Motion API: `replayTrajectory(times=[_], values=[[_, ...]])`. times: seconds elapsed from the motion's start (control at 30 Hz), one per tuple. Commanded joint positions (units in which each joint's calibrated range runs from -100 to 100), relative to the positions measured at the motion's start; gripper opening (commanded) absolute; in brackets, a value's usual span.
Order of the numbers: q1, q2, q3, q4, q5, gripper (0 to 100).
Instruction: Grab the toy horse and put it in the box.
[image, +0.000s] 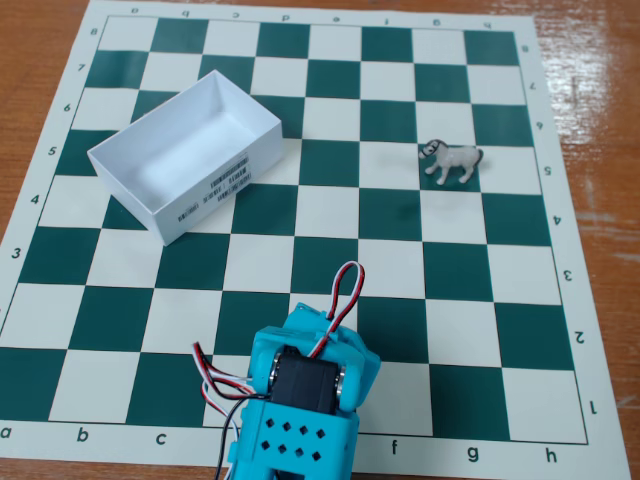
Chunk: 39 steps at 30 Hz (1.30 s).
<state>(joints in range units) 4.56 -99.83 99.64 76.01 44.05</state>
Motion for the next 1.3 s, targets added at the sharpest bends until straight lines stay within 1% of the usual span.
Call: replayTrajectory(times=[0.0,0.83,0.93,1.07,1.27], values=[[5.7,-0.2,-6.3,2.6,0.4,0],[5.5,-0.2,-6.3,2.6,0.4,0],[5.6,-0.2,-7.6,2.0,1.0,0],[5.6,4.7,-14.0,-1.8,1.1,0],[6.2,19.9,-23.2,-16.0,0.9,0]])
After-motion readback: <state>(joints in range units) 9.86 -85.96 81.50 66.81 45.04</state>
